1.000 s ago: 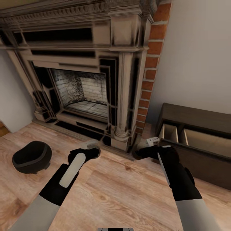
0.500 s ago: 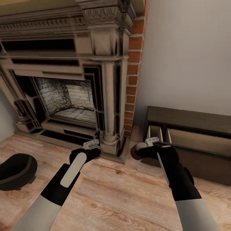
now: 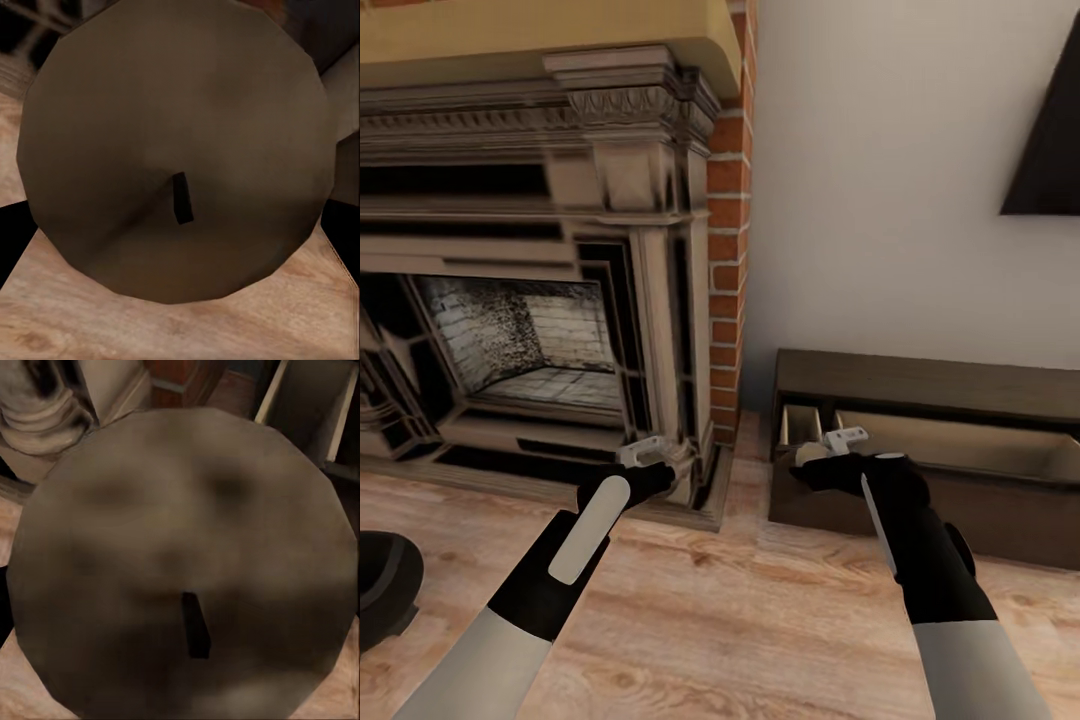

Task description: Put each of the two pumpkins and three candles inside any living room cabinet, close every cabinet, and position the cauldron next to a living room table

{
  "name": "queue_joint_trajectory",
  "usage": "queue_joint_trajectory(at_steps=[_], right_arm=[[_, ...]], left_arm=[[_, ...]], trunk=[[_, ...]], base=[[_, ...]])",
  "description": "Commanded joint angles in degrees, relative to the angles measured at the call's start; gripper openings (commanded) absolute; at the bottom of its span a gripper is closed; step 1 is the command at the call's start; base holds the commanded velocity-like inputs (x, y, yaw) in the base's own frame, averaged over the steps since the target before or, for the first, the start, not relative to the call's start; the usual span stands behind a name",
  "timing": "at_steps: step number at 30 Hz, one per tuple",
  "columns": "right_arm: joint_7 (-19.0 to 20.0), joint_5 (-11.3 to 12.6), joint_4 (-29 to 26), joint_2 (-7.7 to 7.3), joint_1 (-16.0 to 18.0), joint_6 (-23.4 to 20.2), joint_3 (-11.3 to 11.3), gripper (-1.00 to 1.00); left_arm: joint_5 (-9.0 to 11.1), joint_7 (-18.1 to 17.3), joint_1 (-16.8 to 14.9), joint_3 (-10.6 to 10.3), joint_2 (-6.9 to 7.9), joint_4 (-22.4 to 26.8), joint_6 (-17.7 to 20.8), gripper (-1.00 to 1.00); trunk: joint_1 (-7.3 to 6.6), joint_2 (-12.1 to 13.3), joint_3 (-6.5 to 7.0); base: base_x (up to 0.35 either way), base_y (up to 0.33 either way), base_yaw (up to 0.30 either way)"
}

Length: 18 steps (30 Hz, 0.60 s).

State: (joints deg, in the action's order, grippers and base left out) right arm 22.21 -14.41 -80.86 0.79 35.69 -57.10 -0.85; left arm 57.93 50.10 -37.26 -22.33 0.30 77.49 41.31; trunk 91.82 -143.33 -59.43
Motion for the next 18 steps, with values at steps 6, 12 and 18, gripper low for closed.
queue_joint_trajectory(at_steps=[6,12,18], right_arm=[[0.0,0.6,-0.1,0.00,0.0,-0.1,0.9,-1.00],[-0.1,0.2,-0.1,0.00,0.0,-0.1,1.0,-1.00],[-0.1,0.0,-0.1,0.00,0.0,-0.1,0.9,-1.00]], left_arm=[[0.0,0.0,0.0,0.0,-0.03,-0.1,0.0,-1.00],[0.0,0.0,0.0,0.0,-0.04,-0.1,0.0,-1.00],[0.0,0.0,0.0,0.0,-0.04,-0.1,0.0,-1.00]], trunk=[[-0.15,0.1,1.70],[-1.46,2.5,3.14],[-2.78,4.9,4.59]], base=[[0.000,0.000,-0.258],[0.000,0.000,-0.258],[0.000,0.000,-0.254]])
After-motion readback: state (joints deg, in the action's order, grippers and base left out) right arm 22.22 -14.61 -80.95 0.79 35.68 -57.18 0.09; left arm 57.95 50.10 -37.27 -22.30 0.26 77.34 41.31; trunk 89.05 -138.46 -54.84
